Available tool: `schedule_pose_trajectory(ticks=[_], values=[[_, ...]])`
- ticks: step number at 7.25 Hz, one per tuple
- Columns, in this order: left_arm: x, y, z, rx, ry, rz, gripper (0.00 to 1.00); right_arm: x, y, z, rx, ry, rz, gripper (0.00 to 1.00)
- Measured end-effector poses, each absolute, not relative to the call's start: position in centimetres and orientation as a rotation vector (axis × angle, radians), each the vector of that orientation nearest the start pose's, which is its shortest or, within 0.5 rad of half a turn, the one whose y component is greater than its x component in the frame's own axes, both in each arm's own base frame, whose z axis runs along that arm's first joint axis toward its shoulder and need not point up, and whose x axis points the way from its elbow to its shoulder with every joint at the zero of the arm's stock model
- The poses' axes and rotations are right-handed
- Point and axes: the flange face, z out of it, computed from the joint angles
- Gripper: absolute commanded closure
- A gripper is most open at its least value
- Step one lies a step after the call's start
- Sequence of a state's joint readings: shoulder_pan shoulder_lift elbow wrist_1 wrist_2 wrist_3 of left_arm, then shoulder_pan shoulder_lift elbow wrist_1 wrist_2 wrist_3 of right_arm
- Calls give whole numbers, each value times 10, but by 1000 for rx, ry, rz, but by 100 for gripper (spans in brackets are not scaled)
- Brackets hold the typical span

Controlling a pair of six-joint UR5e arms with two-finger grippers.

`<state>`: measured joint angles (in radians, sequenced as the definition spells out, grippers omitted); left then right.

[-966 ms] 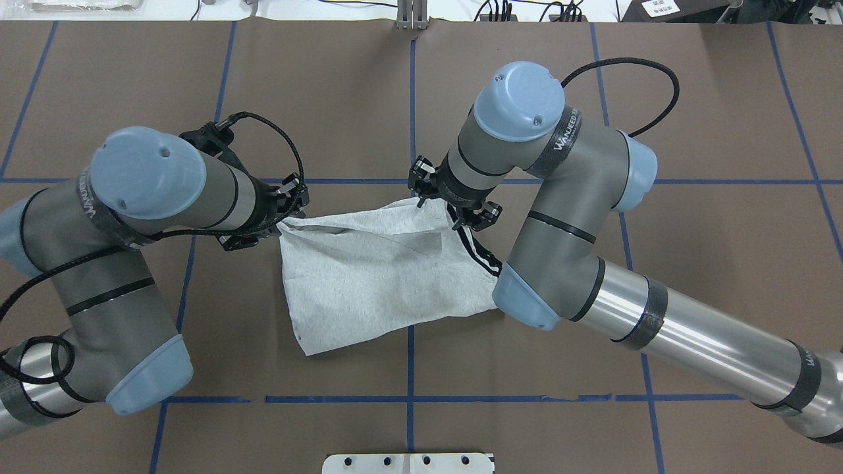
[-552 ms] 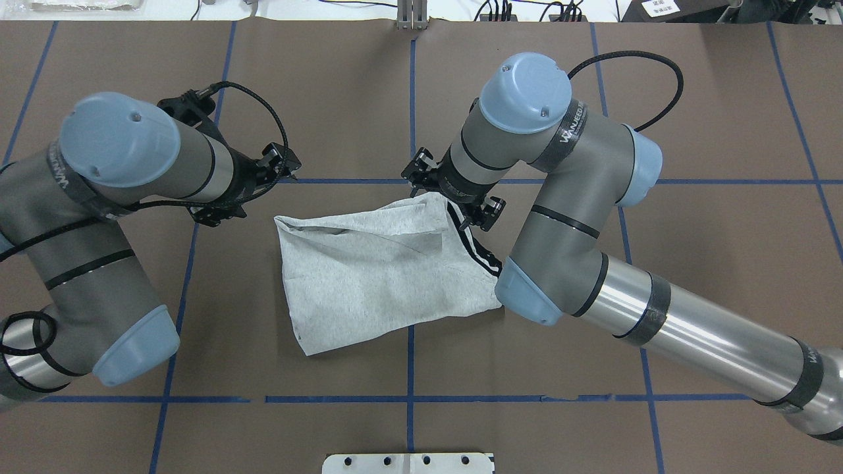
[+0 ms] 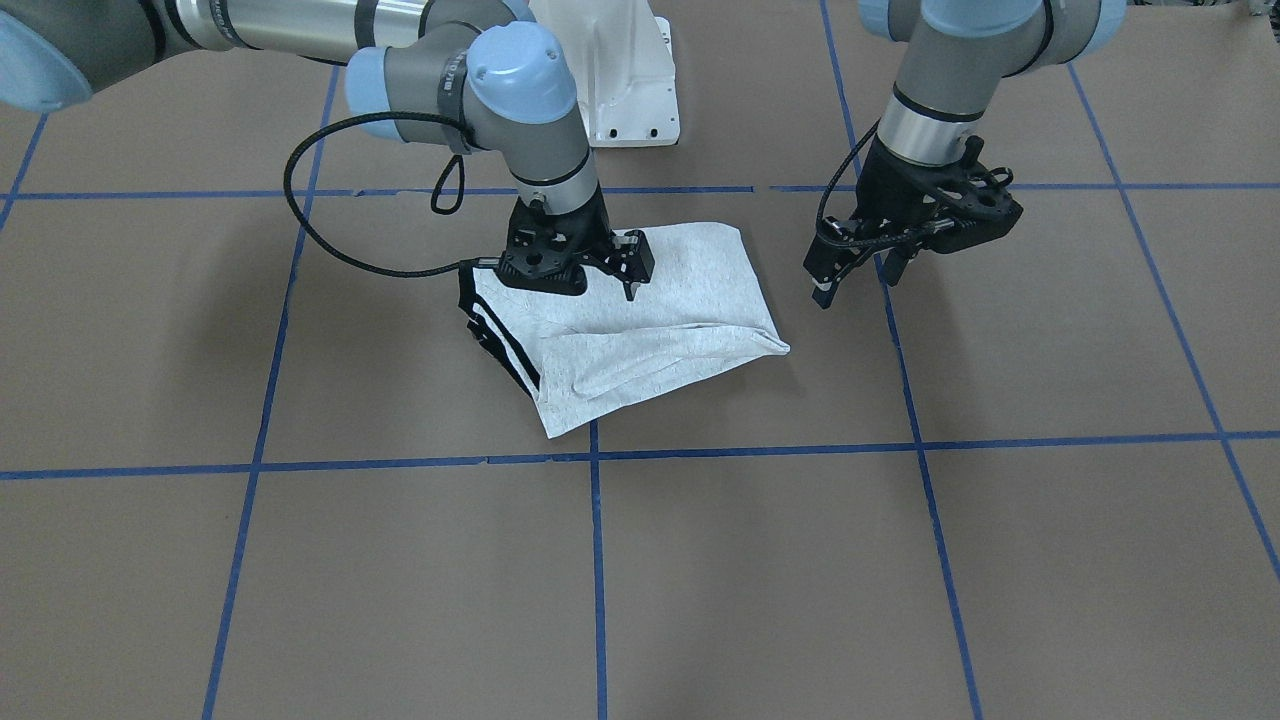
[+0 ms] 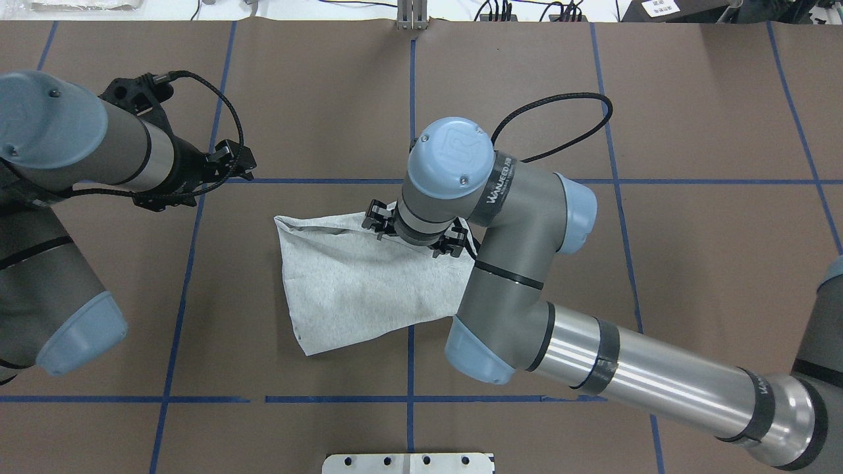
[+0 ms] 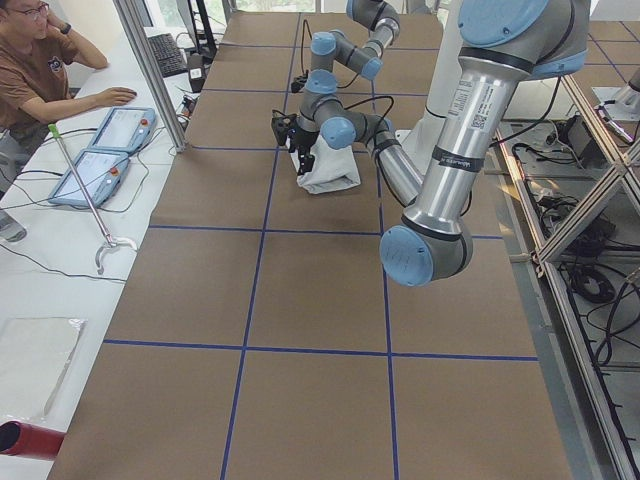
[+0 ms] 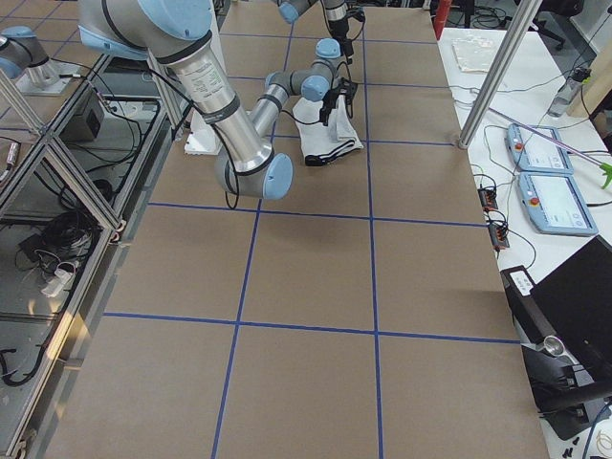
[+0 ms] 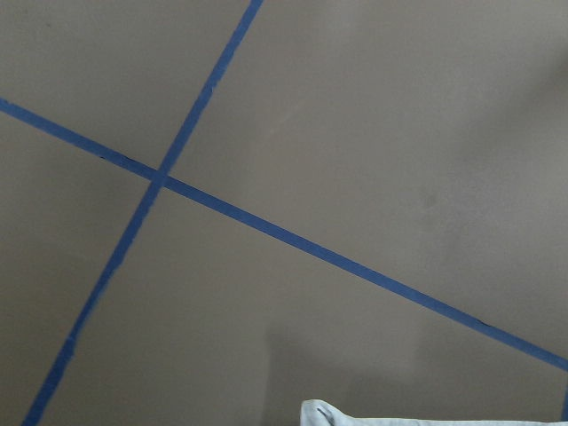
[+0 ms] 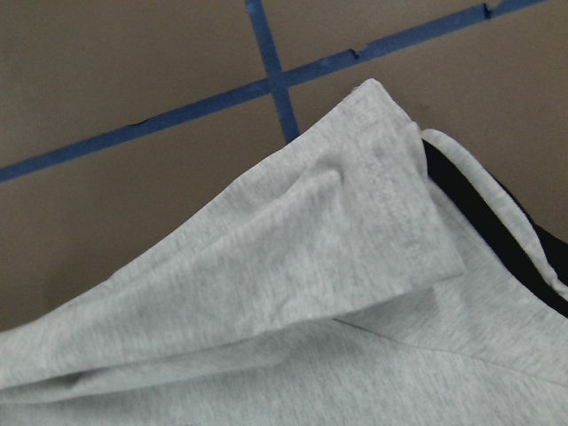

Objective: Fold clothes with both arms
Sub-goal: 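Press the folded shirt flat with the right gripper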

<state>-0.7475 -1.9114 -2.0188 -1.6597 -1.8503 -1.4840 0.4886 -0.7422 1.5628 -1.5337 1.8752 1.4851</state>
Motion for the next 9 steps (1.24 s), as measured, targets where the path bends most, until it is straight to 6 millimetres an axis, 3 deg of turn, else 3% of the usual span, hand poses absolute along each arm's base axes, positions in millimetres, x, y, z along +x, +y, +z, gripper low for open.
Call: schedule_pose_trajectory(ticks=[2, 4, 7, 9], values=[[327, -459, 270, 125, 911, -490, 0, -628, -438, 132, 15, -810, 120, 0], [319, -464, 270, 126, 914, -494, 0, -655, -448, 137, 22, -755, 55, 0], [301, -474, 272, 151, 909, -476, 0, -674, -456, 155, 22, -738, 35, 0], [282, -482, 284, 168, 888, -454, 0, -684, -467, 157, 80, -764, 31, 0]])
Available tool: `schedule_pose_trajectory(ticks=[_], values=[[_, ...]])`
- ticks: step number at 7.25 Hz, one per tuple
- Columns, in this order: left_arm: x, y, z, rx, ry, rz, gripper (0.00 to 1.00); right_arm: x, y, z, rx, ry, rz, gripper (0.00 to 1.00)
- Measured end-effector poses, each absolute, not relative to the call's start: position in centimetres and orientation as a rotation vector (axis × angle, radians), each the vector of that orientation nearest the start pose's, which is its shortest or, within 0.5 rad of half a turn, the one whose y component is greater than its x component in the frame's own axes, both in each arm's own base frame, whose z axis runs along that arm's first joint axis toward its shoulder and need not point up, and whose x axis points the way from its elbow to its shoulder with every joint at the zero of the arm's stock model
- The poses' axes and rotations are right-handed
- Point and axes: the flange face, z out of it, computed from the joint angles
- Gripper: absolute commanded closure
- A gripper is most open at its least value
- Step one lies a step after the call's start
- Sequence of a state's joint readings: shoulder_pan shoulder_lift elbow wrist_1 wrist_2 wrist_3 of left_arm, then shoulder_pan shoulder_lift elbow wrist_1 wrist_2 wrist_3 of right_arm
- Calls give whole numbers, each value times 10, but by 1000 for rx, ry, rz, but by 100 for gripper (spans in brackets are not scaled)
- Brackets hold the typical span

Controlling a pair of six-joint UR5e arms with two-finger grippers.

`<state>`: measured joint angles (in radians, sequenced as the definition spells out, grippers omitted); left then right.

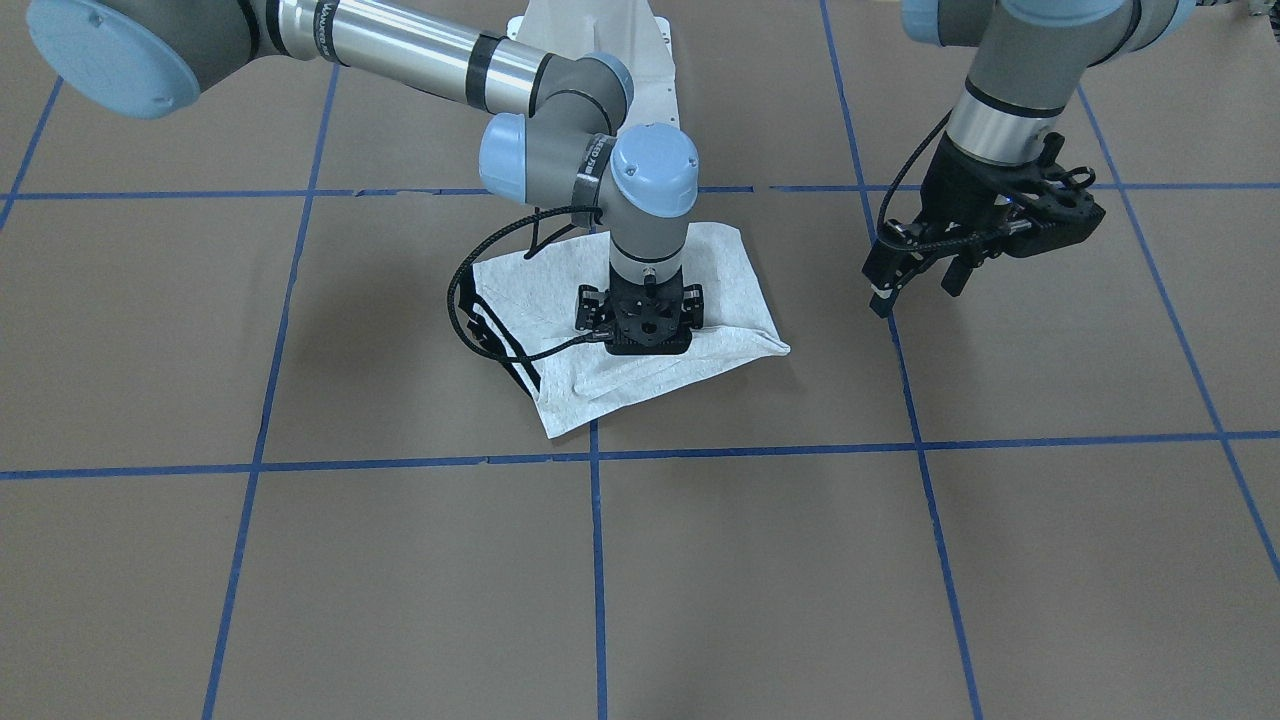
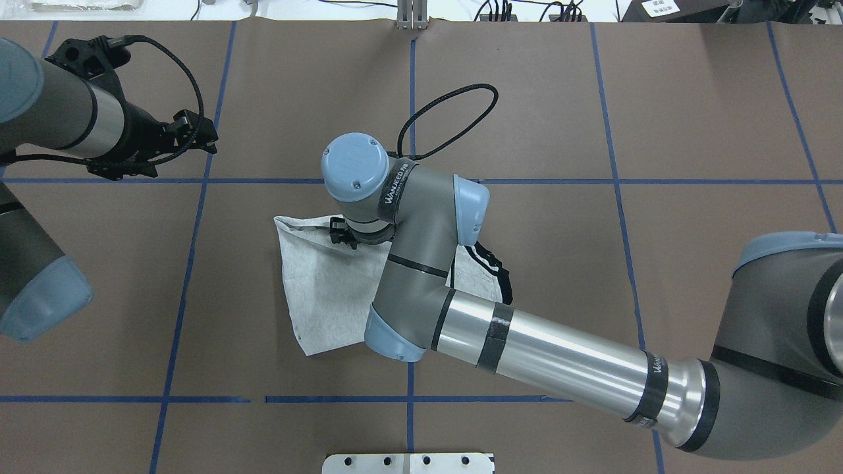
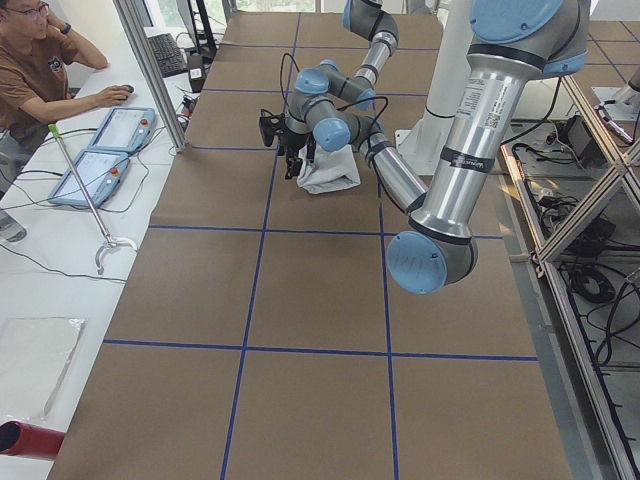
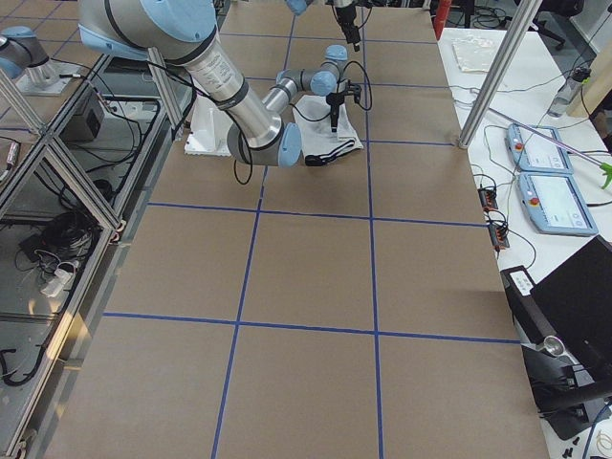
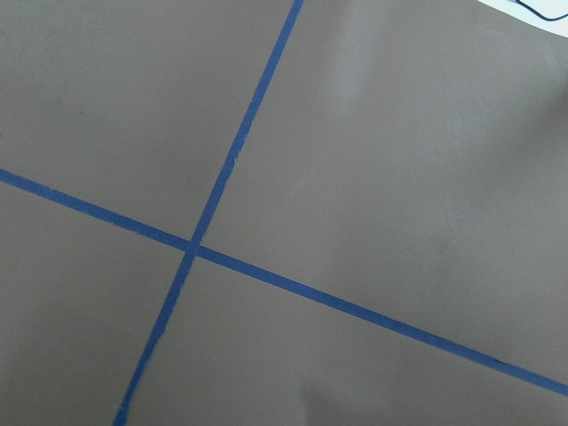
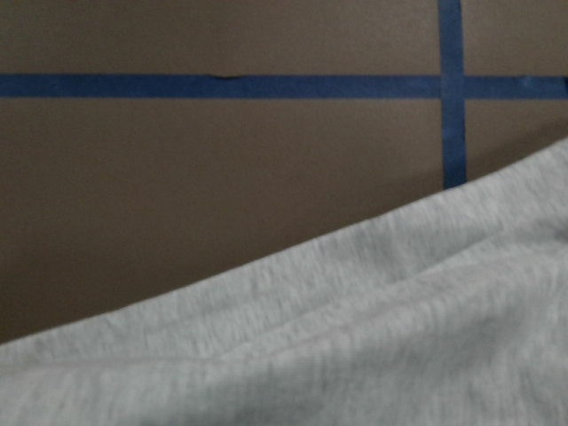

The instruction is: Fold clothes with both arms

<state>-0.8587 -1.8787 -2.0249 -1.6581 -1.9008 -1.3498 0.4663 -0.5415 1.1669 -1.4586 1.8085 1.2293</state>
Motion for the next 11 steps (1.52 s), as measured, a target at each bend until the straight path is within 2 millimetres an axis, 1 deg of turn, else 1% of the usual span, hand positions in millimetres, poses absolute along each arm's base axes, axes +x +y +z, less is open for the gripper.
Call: schedule_pose_trajectory(ticks=[1, 2, 4, 6, 7, 8, 9, 10, 11], values=[[272, -486, 289, 175, 881, -447, 0, -684, -480, 155, 149, -784, 28, 0], [267, -488, 292, 180, 877, -444, 0, -679, -497, 150, 221, -797, 28, 0], [264, -489, 293, 182, 875, -441, 0, -666, -524, 138, 335, -777, 26, 0], [264, -489, 294, 182, 873, -439, 0, -656, -543, 130, 385, -780, 38, 0], [261, -490, 298, 185, 868, -422, 0, -646, -555, 128, 384, -788, 49, 0], [248, -492, 306, 193, 861, -382, 0, -622, -575, 131, 355, -801, 59, 0], [220, -498, 319, 212, 851, -314, 0, -580, -598, 143, 313, -813, 56, 0], [188, -503, 336, 244, 833, -234, 0, -521, -615, 168, 285, -815, 23, 0], [151, -507, 353, 287, 804, -155, 0, -451, -621, 203, 268, -807, -21, 0]])
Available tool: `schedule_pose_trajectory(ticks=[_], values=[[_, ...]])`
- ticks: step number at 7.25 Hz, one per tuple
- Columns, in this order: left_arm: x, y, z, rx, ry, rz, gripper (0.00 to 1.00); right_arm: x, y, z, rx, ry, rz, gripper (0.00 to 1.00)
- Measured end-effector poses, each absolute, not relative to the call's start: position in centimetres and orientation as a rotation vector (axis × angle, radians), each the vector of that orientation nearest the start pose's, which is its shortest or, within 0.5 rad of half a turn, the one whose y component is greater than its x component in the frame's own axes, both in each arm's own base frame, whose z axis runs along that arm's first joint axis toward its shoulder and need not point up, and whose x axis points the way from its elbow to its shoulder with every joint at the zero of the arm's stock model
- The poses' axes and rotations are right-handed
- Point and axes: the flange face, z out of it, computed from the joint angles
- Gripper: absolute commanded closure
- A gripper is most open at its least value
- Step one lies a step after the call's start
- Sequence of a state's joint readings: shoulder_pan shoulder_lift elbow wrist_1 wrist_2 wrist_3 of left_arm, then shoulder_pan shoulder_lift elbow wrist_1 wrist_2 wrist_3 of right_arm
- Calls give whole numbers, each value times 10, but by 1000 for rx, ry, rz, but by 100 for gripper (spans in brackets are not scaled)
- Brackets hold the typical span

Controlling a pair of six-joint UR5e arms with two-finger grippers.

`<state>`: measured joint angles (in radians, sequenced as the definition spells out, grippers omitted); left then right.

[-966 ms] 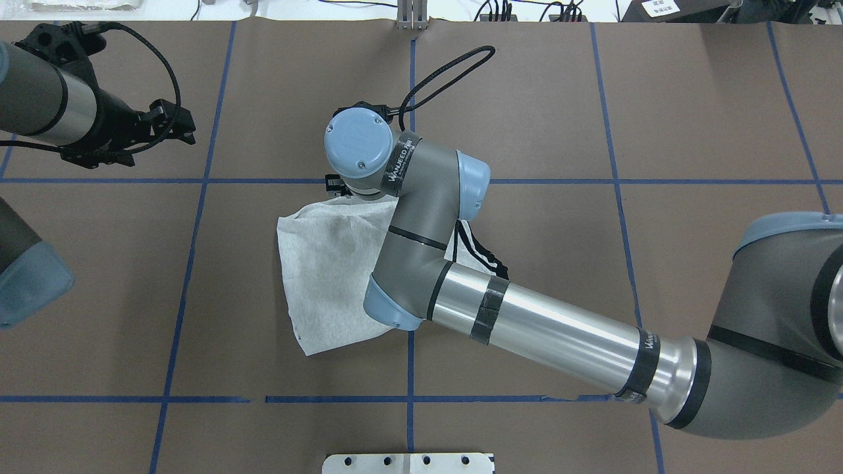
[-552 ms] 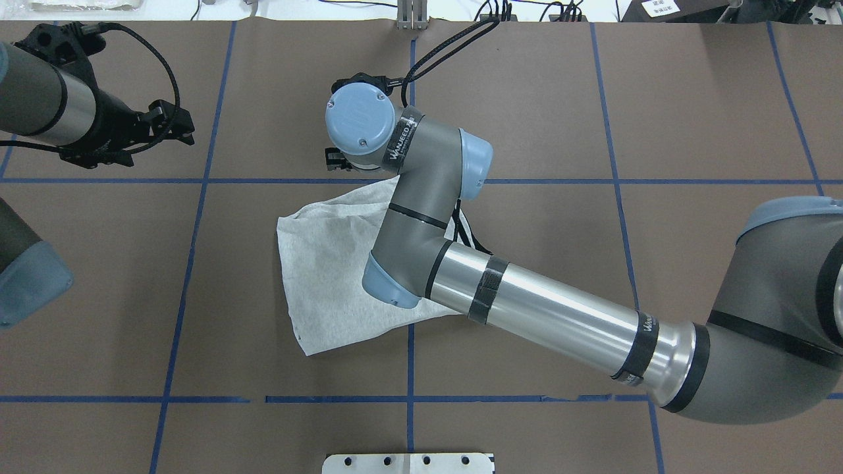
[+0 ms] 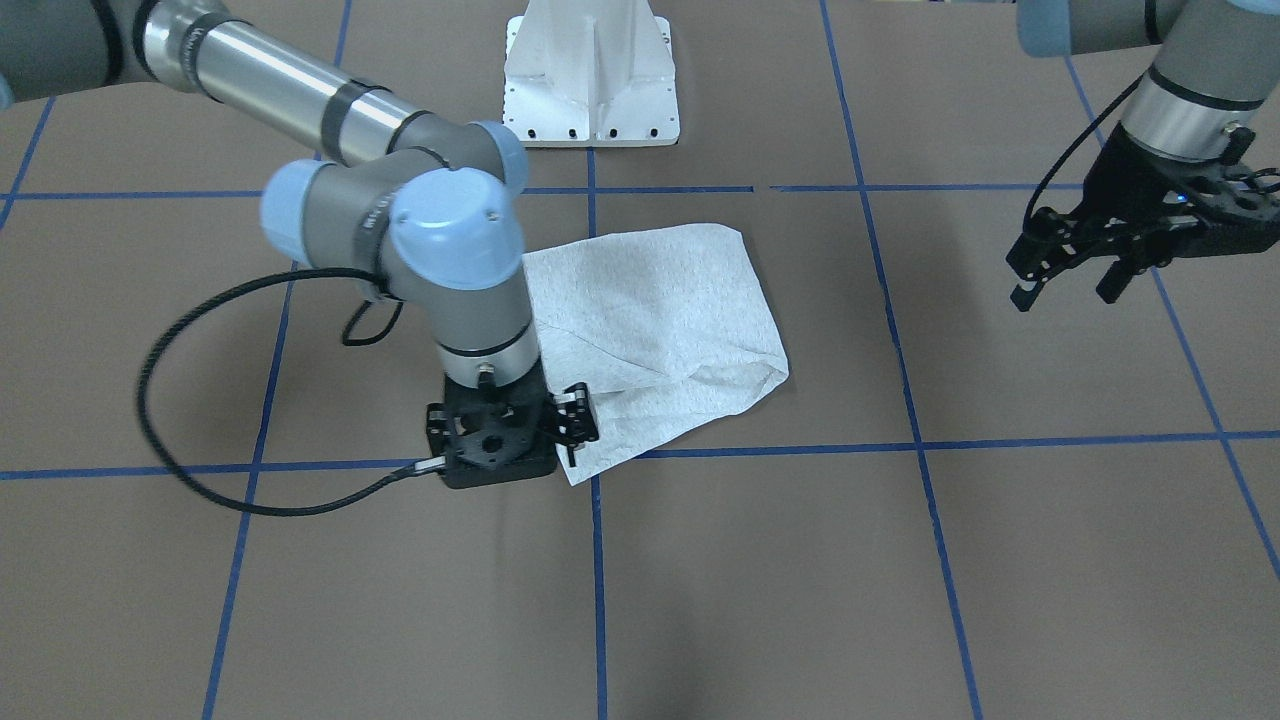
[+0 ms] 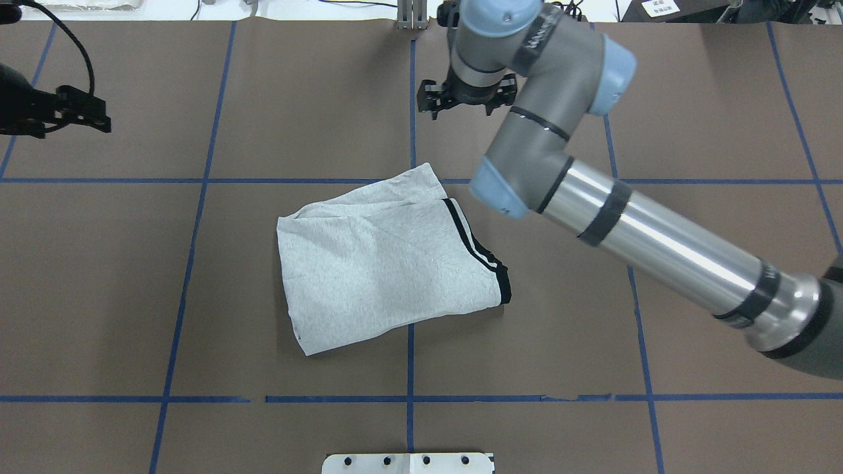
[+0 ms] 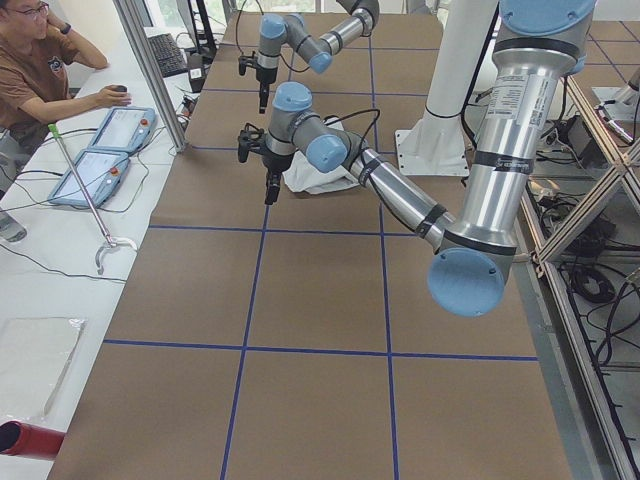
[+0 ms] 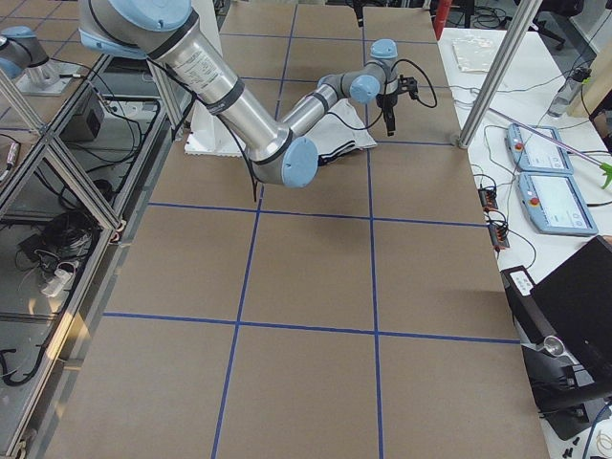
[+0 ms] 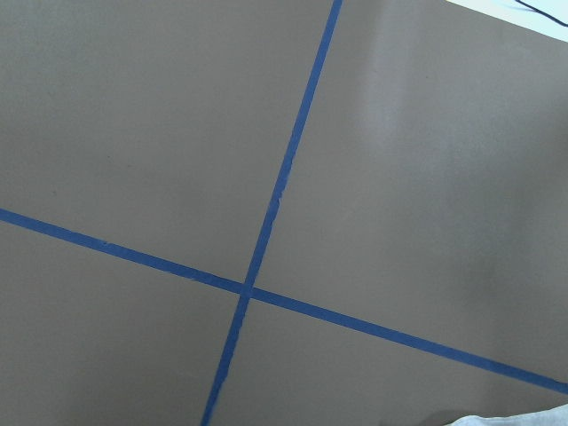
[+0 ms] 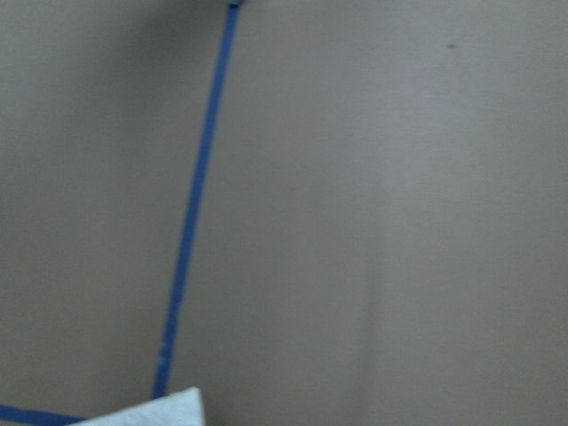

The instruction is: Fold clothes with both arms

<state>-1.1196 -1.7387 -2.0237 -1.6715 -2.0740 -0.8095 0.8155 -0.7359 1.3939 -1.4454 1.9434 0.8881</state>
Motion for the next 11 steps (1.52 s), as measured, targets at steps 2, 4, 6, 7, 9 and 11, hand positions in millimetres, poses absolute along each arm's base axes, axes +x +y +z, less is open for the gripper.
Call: schedule_pose_trajectory(ticks=[2, 4, 6, 7, 9, 11], values=[[76, -508, 387, 354, 758, -19, 0, -300, -614, 284, 259, -779, -126, 0], [9, -493, 432, 388, 693, 75, 0, -174, -605, 381, 227, -763, -196, 0], [-43, -469, 494, 372, 642, 171, 0, -78, -576, 479, 201, -746, -270, 0], [-57, -464, 527, 346, 629, 203, 0, -47, -555, 520, 176, -744, -276, 0], [-71, -465, 549, 351, 618, 214, 0, -22, -528, 563, 133, -754, -253, 0], [-74, -462, 583, 312, 616, 202, 0, -12, -521, 571, 126, -763, -228, 0]])
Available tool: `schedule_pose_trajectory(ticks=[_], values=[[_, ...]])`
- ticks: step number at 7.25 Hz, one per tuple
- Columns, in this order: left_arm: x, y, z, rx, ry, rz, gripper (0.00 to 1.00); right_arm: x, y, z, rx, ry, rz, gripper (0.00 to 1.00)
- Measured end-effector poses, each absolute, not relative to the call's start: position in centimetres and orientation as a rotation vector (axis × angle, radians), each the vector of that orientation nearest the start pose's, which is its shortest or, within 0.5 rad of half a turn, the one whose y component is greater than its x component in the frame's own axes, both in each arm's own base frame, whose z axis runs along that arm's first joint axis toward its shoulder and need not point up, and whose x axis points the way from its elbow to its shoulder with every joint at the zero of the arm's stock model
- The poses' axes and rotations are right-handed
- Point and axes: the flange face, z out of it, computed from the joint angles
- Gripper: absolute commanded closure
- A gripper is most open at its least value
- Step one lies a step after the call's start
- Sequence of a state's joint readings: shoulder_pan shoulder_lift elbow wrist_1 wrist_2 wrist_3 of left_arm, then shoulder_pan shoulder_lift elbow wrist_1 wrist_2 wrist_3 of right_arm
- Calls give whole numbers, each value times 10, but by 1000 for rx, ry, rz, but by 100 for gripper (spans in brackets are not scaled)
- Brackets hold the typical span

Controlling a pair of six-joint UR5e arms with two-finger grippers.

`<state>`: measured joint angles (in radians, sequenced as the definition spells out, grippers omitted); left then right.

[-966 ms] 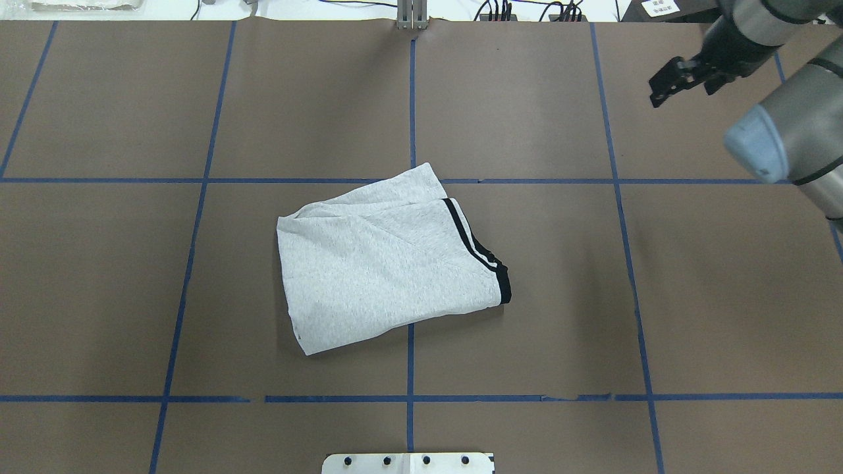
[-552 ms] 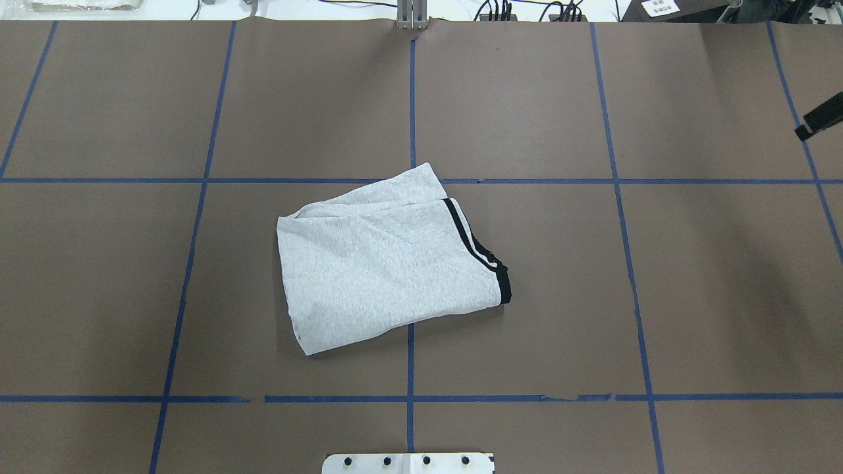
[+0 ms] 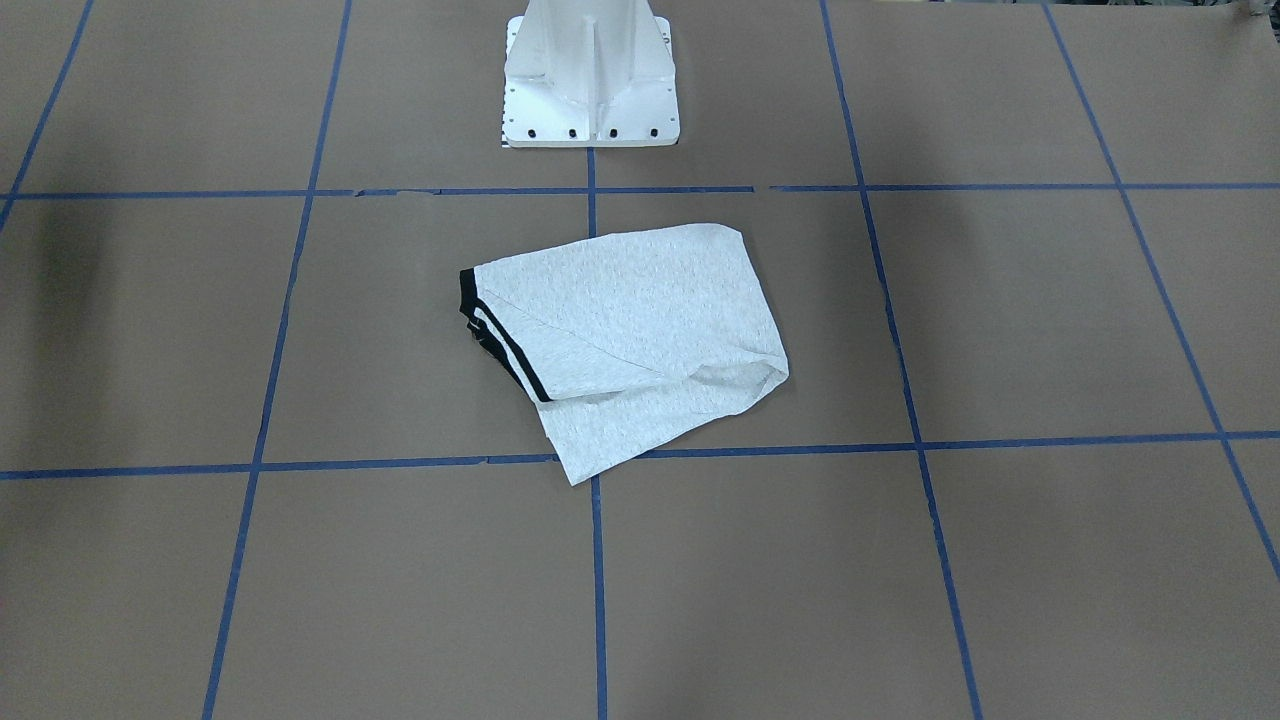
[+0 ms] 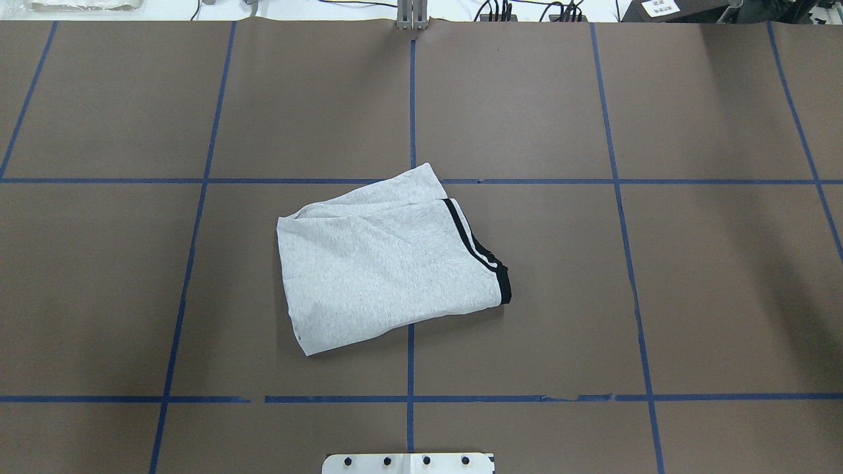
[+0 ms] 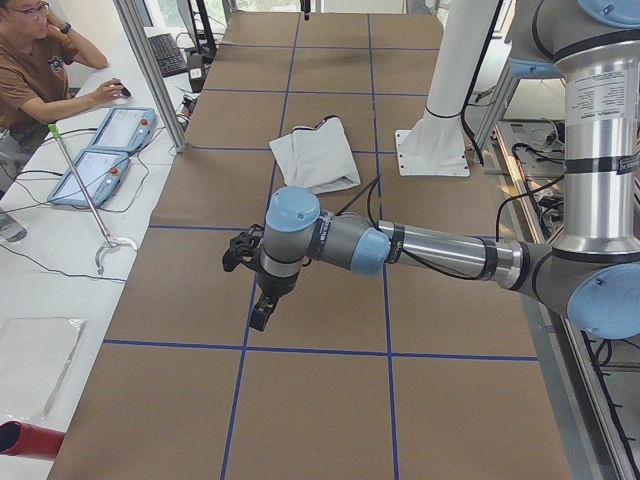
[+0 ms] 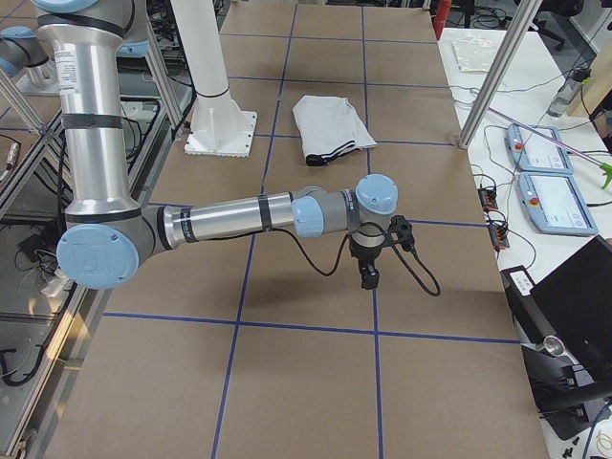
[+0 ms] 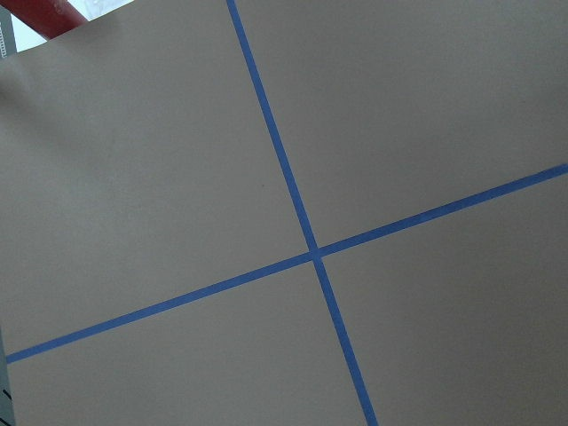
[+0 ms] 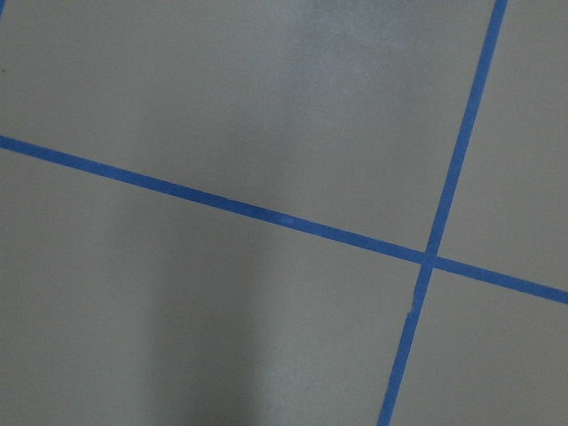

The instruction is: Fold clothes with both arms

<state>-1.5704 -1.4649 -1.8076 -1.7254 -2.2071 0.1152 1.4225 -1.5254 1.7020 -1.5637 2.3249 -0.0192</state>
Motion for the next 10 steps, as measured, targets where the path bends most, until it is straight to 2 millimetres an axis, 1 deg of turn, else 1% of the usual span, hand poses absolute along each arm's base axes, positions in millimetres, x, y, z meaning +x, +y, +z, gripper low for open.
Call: schedule_pose_trajectory(ticks=[1, 2, 3, 4, 5, 6, 7, 8, 10], values=[[-75, -459, 596, 277, 621, 186, 0, -7, -517, 577, 114, -775, -207, 0], [-77, -453, 605, 241, 627, 170, 0, 3, -515, 585, 96, -800, -175, 0], [-77, -449, 613, 213, 631, 159, 0, 20, -511, 599, 75, -841, -126, 0], [-77, -448, 618, 201, 632, 155, 0, 39, -502, 612, 58, -895, -70, 0], [-77, -449, 617, 202, 632, 155, 0, 57, -490, 624, 49, -927, -22, 0], [-77, -449, 615, 205, 632, 156, 0, 73, -477, 634, 47, -927, 17, 0], [-77, -449, 614, 208, 632, 157, 0, 85, -467, 640, 51, -890, 42, 0], [-77, -448, 613, 209, 632, 158, 0, 94, -460, 640, 60, -825, 49, 0], [-77, -448, 613, 211, 632, 159, 0, 99, -457, 635, 74, -776, 49, 0]])
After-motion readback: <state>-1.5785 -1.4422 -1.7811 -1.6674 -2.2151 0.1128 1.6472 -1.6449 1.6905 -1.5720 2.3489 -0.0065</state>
